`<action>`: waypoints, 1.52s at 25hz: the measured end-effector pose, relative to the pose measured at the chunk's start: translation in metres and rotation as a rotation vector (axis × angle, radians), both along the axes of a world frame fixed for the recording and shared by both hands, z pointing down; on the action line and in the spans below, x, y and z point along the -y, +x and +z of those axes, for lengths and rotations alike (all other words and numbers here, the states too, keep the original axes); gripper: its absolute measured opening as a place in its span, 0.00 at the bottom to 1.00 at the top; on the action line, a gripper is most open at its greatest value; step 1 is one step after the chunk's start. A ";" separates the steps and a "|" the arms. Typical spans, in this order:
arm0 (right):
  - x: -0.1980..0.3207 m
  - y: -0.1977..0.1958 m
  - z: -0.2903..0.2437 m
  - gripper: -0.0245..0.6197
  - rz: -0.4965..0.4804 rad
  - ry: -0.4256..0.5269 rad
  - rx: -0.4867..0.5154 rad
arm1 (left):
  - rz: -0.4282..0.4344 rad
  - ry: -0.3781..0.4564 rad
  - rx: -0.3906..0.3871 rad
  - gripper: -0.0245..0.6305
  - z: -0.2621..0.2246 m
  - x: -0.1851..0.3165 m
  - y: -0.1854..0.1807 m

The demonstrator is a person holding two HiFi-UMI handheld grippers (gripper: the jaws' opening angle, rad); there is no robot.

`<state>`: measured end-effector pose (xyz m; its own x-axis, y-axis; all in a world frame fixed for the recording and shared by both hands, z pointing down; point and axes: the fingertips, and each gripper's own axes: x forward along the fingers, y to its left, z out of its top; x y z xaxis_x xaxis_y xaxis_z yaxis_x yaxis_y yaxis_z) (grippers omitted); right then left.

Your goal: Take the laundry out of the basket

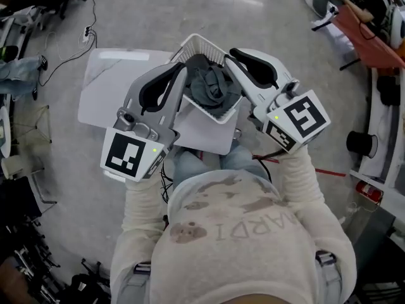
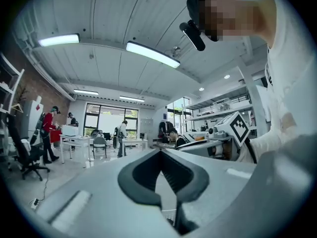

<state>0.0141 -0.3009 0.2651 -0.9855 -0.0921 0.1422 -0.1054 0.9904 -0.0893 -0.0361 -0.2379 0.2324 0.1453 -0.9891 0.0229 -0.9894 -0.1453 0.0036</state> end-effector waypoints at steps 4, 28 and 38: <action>0.005 -0.020 0.022 0.20 -0.110 0.005 -0.050 | -0.069 -0.006 -0.008 0.04 0.007 0.000 -0.009; -0.006 -0.099 0.298 0.41 -0.224 -0.079 -0.599 | 0.017 -0.132 -0.084 0.04 0.140 0.029 -0.108; -0.015 -0.087 0.415 0.57 -0.280 -0.049 -0.845 | 0.097 -0.162 -0.147 0.04 0.203 0.051 -0.105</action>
<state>-0.0730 -0.2856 0.6801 -0.5356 0.1616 0.8289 0.0897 0.9869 -0.1345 -0.1411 -0.2890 0.4354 0.2532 -0.9555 0.1515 -0.9579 -0.2257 0.1777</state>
